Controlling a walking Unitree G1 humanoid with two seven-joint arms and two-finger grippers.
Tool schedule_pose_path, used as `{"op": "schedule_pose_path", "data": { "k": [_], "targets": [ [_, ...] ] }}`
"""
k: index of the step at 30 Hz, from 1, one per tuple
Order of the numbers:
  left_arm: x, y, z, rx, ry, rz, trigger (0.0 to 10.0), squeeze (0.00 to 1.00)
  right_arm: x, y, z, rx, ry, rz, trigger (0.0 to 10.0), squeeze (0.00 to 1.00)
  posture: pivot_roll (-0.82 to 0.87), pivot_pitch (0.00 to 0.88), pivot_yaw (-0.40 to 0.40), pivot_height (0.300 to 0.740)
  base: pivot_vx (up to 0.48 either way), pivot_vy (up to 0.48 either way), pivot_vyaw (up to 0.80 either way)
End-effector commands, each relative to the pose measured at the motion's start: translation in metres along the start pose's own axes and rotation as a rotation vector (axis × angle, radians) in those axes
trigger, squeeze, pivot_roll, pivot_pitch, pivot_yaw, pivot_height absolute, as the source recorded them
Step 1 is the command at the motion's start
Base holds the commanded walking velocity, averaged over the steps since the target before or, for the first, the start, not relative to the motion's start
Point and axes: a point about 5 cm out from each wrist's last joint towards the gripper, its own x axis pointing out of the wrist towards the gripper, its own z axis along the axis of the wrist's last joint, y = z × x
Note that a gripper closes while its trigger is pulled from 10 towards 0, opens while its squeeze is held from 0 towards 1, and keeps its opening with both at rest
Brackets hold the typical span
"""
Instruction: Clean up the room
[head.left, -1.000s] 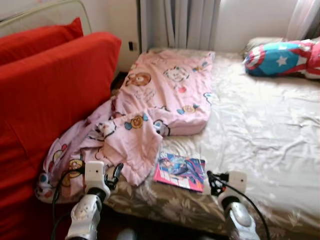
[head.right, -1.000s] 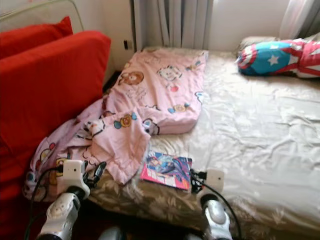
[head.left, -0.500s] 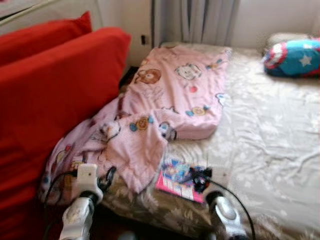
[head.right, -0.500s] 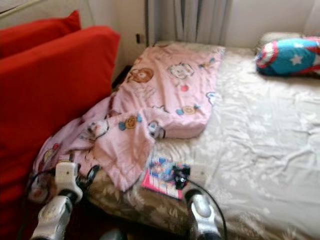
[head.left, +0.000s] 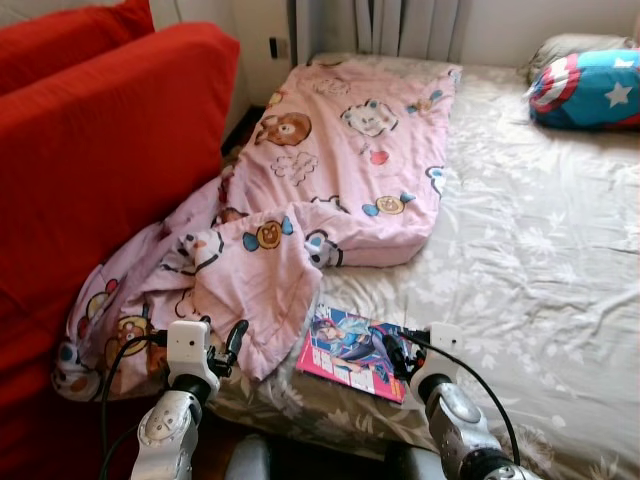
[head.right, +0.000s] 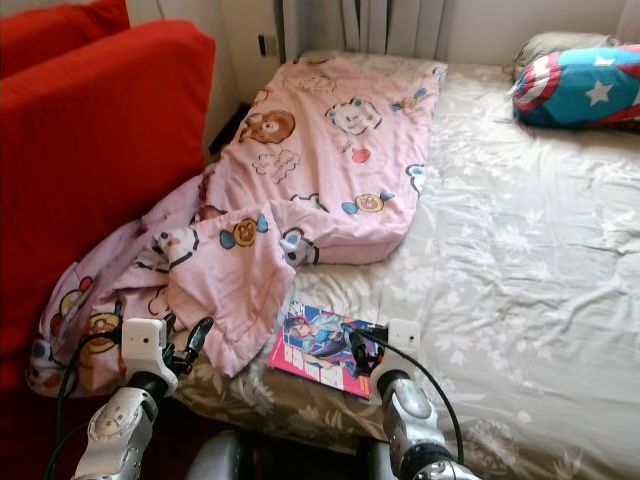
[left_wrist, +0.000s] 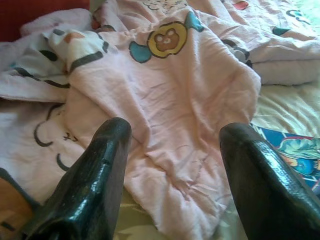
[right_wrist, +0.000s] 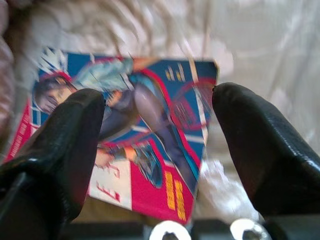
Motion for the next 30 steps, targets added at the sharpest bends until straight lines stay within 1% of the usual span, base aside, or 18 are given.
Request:
{"op": "schedule_pose_path", "data": {
  "k": [1, 3, 6, 10, 11, 12, 14, 15, 16, 18, 19, 21, 24, 25, 26, 27, 28, 30],
  "targets": [
    [-0.001, -0.003, 0.001, -0.012, -0.002, 0.0, 10.0, 0.0, -0.002, -0.003, -0.009, 0.038, 0.047, -0.025, 10.0, 1.0, 0.08, 0.241, -0.02, 0.638, 0.0, 0.0, 0.0],
    [-0.001, -0.005, 0.003, -0.013, -0.007, -0.002, 10.0, 0.0, -0.002, -0.003, -0.009, 0.053, 0.054, -0.031, 10.0, 1.0, 0.08, 0.242, -0.021, 0.638, 0.0, 0.0, 0.0],
    [-0.004, -0.007, 0.005, -0.014, -0.016, -0.007, 10.0, 0.0, -0.003, -0.003, -0.012, 0.072, 0.064, -0.03, 10.0, 1.0, 0.11, 0.272, -0.028, 0.638, 0.0, 0.0, 0.0],
    [-0.014, -0.005, 0.009, -0.013, -0.023, 0.0, 10.0, 0.0, -0.002, -0.002, -0.012, 0.086, 0.053, -0.046, 10.0, 1.0, 0.13, 0.311, -0.029, 0.638, 0.0, 0.0, 0.0],
    [-0.014, -0.005, 0.009, -0.013, -0.023, 0.0, 10.0, 0.0, -0.002, -0.002, -0.012, 0.086, 0.053, -0.046, 10.0, 1.0, 0.13, 0.311, -0.029, 0.638, 0.0, 0.0, 0.0],
    [-0.022, -0.003, 0.009, -0.012, -0.017, 0.009, 10.0, 0.0, -0.001, -0.002, -0.009, 0.112, 0.043, -0.053, 10.0, 0.14, 0.13, 0.337, -0.029, 0.638, 0.0, 0.0, 0.0],
    [-0.025, -0.003, 0.009, -0.012, -0.015, 0.012, 10.0, 0.0, -0.001, -0.002, -0.009, 0.118, 0.042, -0.054, 10.0, 0.14, 0.13, 0.34, -0.029, 0.638, 0.0, 0.0, 0.0],
    [-0.028, -0.002, 0.009, -0.012, -0.01, 0.015, 10.0, 0.0, -0.001, -0.002, -0.008, 0.116, 0.046, -0.051, 10.0, 0.0, 0.14, 0.35, -0.031, 0.638, 0.0, 0.0, 0.0],
    [-0.028, -0.002, 0.009, -0.012, -0.01, 0.015, 10.0, 0.0, -0.001, -0.002, -0.008, 0.116, 0.046, -0.051, 10.0, 0.0, 0.14, 0.35, -0.031, 0.638, 0.0, 0.0, 0.0],
    [-0.036, -0.003, 0.009, -0.014, 0.013, 0.023, 10.0, 0.0, -0.001, -0.002, -0.009, 0.091, 0.064, -0.043, 10.0, 0.0, 0.15, 0.37, -0.028, 0.638, 0.0, 0.0, 0.0],
    [-0.036, -0.003, 0.009, -0.014, 0.013, 0.023, 10.0, 0.0, -0.001, -0.002, -0.009, 0.091, 0.064, -0.043, 10.0, 0.0, 0.15, 0.37, -0.028, 0.638, 0.0, 0.0, 0.0],
    [-0.043, -0.002, 0.007, -0.012, 0.033, 0.034, 10.0, 0.0, -0.001, -0.006, -0.007, 0.097, 0.061, -0.058, 10.0, 0.0, 0.15, 0.379, -0.026, 0.638, 0.0, 0.0, 0.0],
    [-0.048, -0.002, 0.006, -0.01, 0.045, 0.037, 10.0, 0.0, -0.001, -0.007, -0.007, 0.112, 0.058, -0.067, 10.0, 0.0, 0.15, 0.38, -0.024, 0.638, 0.0, 0.0, 0.0],
    [-0.048, -0.002, 0.006, -0.01, 0.047, 0.037, 10.0, 0.0, -0.001, -0.007, -0.007, 0.113, 0.06, -0.068, 8.4, 0.0, 0.15, 0.38, -0.023, 0.638, 0.0, 0.0, 0.0],
    [-0.048, -0.002, 0.006, -0.011, 0.05, 0.037, 10.0, 0.0, -0.001, -0.007, -0.007, 0.112, 0.062, -0.068, 4.1, 0.0, 0.15, 0.38, -0.022, 0.638, 0.0, 0.0, 0.0],
    [-0.048, -0.002, 0.006, -0.011, 0.052, 0.038, 10.0, 0.0, -0.001, -0.007, -0.008, 0.111, 0.064, -0.068, 1.0, 0.0, 0.15, 0.38, -0.021, 0.638, 0.0, 0.0, 0.0],
    [-0.049, -0.002, 0.006, -0.01, 0.058, 0.038, 10.0, 0.0, -0.002, -0.007, -0.009, 0.108, 0.068, -0.068, 0.0, 0.0, 0.16, 0.378, -0.02, 0.638, 0.0, 0.0, 0.0],
    [-0.049, -0.003, 0.006, -0.009, 0.063, 0.039, 10.0, 0.0, -0.002, -0.007, -0.01, 0.104, 0.072, -0.069, 0.0, 0.0, 0.16, 0.378, -0.02, 0.638, 0.0, 0.0, 0.0]
  ]
}}
